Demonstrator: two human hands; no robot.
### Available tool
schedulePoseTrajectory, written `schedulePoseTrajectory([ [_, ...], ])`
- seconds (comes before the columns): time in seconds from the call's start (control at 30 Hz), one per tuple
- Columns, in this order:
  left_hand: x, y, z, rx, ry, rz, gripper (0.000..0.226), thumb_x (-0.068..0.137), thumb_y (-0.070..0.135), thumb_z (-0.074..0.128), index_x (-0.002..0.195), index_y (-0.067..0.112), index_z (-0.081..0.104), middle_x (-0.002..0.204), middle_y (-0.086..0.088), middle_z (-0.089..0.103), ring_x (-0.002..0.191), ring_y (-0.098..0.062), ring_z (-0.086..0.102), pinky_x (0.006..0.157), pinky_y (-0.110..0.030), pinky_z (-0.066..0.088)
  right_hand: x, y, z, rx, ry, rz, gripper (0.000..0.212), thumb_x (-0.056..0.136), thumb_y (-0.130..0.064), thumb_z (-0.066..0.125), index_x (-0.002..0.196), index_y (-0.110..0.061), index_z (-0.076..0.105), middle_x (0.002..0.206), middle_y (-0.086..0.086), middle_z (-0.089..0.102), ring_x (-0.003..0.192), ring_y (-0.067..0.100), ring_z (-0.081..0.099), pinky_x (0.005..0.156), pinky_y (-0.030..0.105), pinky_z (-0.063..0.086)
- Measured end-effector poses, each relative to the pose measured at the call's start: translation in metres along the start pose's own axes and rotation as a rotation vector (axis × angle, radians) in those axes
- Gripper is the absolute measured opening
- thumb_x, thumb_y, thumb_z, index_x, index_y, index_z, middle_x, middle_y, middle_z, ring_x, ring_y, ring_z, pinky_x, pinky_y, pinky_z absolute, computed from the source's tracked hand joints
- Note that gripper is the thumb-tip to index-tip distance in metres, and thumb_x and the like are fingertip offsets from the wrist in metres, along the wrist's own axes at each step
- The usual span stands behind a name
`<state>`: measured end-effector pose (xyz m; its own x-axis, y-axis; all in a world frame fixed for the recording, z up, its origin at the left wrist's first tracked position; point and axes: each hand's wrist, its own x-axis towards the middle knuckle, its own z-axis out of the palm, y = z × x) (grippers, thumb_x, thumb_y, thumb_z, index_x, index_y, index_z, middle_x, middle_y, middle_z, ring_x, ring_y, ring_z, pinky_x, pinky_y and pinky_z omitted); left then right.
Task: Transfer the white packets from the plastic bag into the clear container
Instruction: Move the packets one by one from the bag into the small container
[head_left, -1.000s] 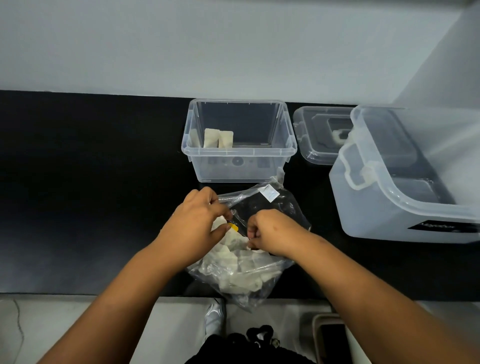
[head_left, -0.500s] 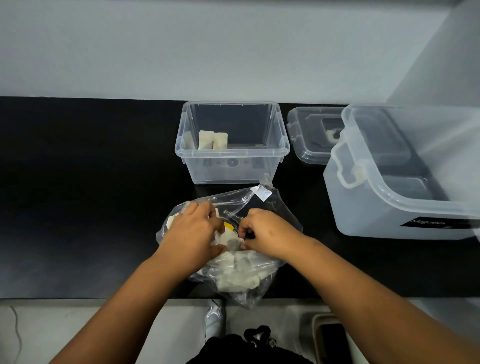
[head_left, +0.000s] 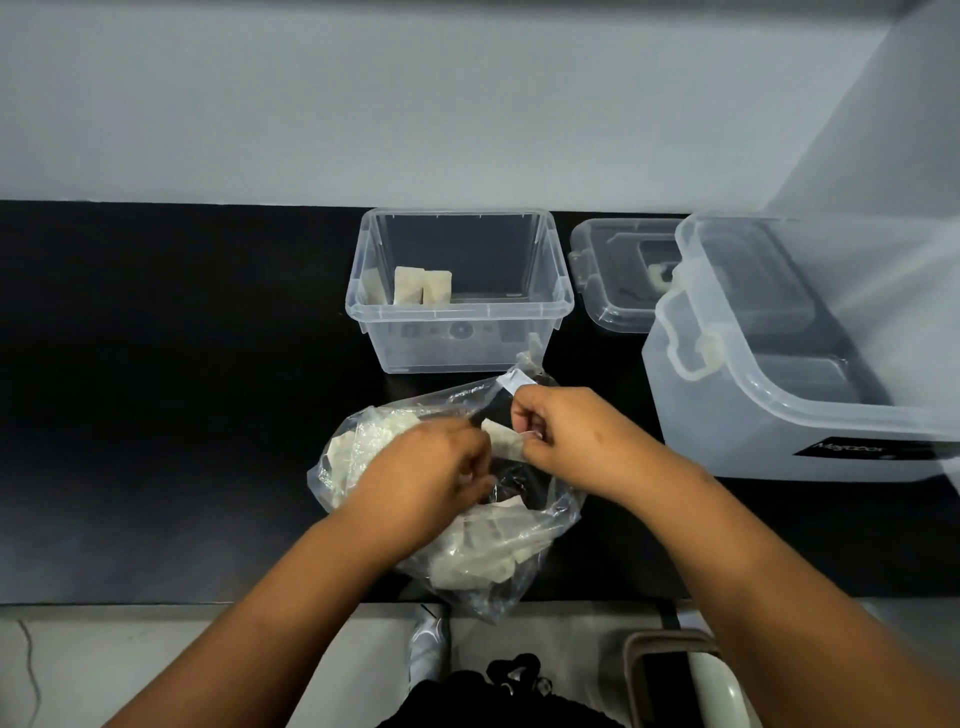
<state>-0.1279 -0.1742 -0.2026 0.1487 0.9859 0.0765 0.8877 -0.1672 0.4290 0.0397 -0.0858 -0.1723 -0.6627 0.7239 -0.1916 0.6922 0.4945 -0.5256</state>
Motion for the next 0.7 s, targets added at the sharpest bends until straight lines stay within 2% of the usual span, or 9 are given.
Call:
schedulePoseTrajectory([
  [0.07,0.005,0.007,0.011,0.031,-0.157,-0.036,0.014,0.080,0.034,0.067,0.081,0.022,0.060,0.082,0.006,0.058,0.077,-0.014,0.054,0.067,-0.028,0.045,-0.003,0.000,-0.003,-0.046,0.020,0.004,0.011,0.082,-0.010,0.056,0.089,-0.017,0.060,0.086,-0.001,0.060,0.077,0.018,0.059,0.069,0.034,0.049],
  [0.13,0.009,0.012,0.023,0.045,-0.218,-0.092,0.013,0.079,0.033,0.066,0.083,0.022,0.061,0.087,0.003,0.063,0.082,-0.018,0.058,0.071,-0.029,0.047,-0.005,0.002,-0.002,-0.072,0.024,0.009,0.016,0.085,-0.009,0.052,0.095,-0.018,0.061,0.095,-0.002,0.055,0.084,0.017,0.056,0.072,0.030,0.046],
  [0.27,0.012,0.016,0.041,0.122,-0.247,-0.143,0.020,0.077,0.038,0.067,0.081,0.021,0.060,0.086,0.000,0.064,0.085,-0.023,0.060,0.073,-0.035,0.051,-0.007,0.011,0.005,-0.067,0.034,0.020,0.024,0.089,-0.009,0.051,0.107,-0.021,0.062,0.098,-0.007,0.047,0.087,0.012,0.052,0.075,0.025,0.043],
  [0.43,0.015,0.016,0.043,0.048,-0.304,-0.222,0.011,0.076,0.029,0.067,0.081,0.024,0.059,0.087,0.003,0.065,0.085,-0.019,0.059,0.074,-0.030,0.049,-0.009,0.017,0.012,-0.025,0.043,0.018,0.031,0.087,-0.007,0.059,0.114,-0.021,0.063,0.097,-0.007,0.048,0.087,0.011,0.053,0.081,0.028,0.048],
  [0.5,0.016,0.013,0.042,-0.018,-0.319,-0.258,0.008,0.076,0.022,0.064,0.075,0.027,0.057,0.082,0.007,0.065,0.081,-0.016,0.059,0.072,-0.027,0.049,-0.010,0.019,0.012,-0.005,0.059,0.025,0.033,0.087,-0.007,0.061,0.116,-0.022,0.062,0.095,-0.006,0.051,0.083,0.010,0.054,0.081,0.029,0.050],
  [0.6,0.018,0.009,0.040,-0.084,-0.314,-0.276,0.015,0.078,0.017,0.063,0.068,0.026,0.056,0.069,0.011,0.060,0.071,-0.011,0.057,0.065,-0.023,0.045,-0.011,0.022,0.011,0.037,0.089,0.025,0.033,0.088,-0.008,0.062,0.117,-0.024,0.062,0.091,-0.008,0.053,0.073,0.004,0.050,0.077,0.025,0.050],
  [0.7,0.019,0.008,0.037,-0.101,-0.320,-0.286,0.010,0.079,0.020,0.067,0.076,0.025,0.059,0.073,0.011,0.060,0.073,-0.010,0.058,0.069,-0.026,0.049,-0.009,0.023,0.009,0.071,0.115,0.027,0.032,0.088,-0.010,0.064,0.116,-0.025,0.063,0.086,-0.010,0.055,0.068,-0.001,0.050,0.077,0.024,0.051],
])
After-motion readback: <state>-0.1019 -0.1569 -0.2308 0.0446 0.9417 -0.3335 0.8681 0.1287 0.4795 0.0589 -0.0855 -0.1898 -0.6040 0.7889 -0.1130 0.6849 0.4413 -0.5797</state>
